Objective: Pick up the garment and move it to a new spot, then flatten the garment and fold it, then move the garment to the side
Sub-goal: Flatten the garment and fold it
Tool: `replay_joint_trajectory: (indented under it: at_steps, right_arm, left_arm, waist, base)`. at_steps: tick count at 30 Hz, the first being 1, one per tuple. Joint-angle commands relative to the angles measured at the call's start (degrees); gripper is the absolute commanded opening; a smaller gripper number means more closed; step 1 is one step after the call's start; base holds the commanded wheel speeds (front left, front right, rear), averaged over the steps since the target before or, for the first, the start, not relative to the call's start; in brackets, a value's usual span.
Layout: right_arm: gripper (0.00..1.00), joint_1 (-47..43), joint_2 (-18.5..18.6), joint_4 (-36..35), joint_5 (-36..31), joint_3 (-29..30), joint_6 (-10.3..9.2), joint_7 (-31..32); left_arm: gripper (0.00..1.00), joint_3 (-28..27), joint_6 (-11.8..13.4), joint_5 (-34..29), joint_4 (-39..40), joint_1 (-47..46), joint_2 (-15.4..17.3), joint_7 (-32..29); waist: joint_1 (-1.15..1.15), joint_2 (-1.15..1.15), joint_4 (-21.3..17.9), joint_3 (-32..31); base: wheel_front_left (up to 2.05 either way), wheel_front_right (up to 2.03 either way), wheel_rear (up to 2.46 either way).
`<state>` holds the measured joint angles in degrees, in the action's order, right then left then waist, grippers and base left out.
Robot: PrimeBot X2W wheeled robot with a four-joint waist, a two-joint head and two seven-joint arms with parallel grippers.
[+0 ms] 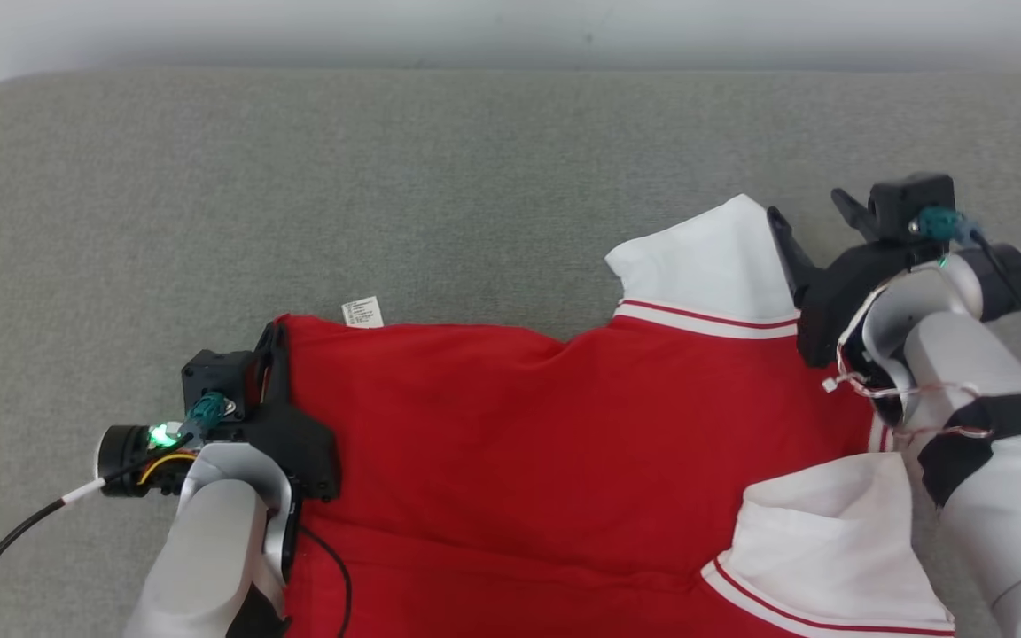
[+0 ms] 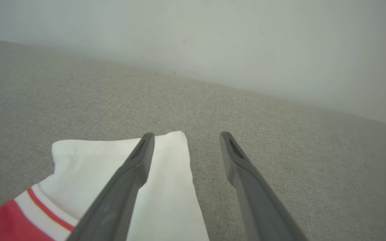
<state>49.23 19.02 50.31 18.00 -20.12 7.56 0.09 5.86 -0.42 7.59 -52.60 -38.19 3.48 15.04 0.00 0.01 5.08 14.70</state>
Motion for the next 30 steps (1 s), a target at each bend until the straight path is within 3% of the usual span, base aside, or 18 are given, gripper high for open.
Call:
replay_joint_trajectory:
  at_steps: [1,9,15,16,17,19,20,30]
  right_arm:
    - [1.0,1.63,0.74,0.86,0.25,-0.8,-0.14,0.75]
    - [1.0,8.4,2.55,9.22,3.9,-3.09,-0.14,6.27]
    - [1.0,11.31,3.03,11.64,6.43,-5.73,-0.14,8.76]
    - [0.87,11.59,3.03,12.23,6.69,-6.22,-0.14,9.54]
    - [0.53,11.77,3.0,12.7,7.01,-6.68,-0.14,9.99]
    - [0.1,12.14,3.12,13.34,7.54,-7.21,-0.14,9.85]
    - [0.0,12.57,3.52,13.45,7.63,-7.14,-0.14,8.97]
    - [0.0,16.68,4.83,18.74,3.95,-5.16,-0.15,-2.93]
  left_arm:
    - [0.0,0.35,0.34,0.64,0.75,0.17,-0.19,0.16]
    - [0.0,4.72,0.4,3.51,4.86,-1.51,-0.58,0.17]
    - [0.0,8.84,2.08,7.38,6.81,-1.92,-0.59,0.17]
    - [0.0,9.29,2.4,7.78,6.95,-1.91,-0.59,0.17]
    - [0.0,9.63,2.58,8.29,7.08,-1.91,-0.59,0.17]
    - [0.0,10.12,3.01,8.53,7.11,-1.87,-0.57,0.18]
    - [0.0,10.28,3.16,8.76,7.07,-1.9,-0.58,0.18]
    - [0.0,9.1,4.27,7.79,8.86,-1.8,-0.5,0.18]
  waist:
    - [0.0,-0.01,2.21,2.21]
    - [0.0,-0.01,5.83,6.22]
    - [0.0,-0.01,6.8,7.29]
    - [0.0,-0.01,6.79,7.3]
    - [0.0,-0.01,6.74,7.27]
    - [0.0,-0.01,6.62,7.15]
    - [0.0,-0.01,6.53,7.1]
    - [0.0,-0.01,5.1,6.58]
  base:
    - [0.0,0.0,0.0]
    - [0.0,0.0,0.0]
    - [0.0,0.0,0.0]
    - [0.0,0.0,0.0]
    - [0.0,0.0,0.0]
    - [0.0,0.0,0.0]
    - [0.0,0.0,0.0]
    - [0.0,0.0,0.0]
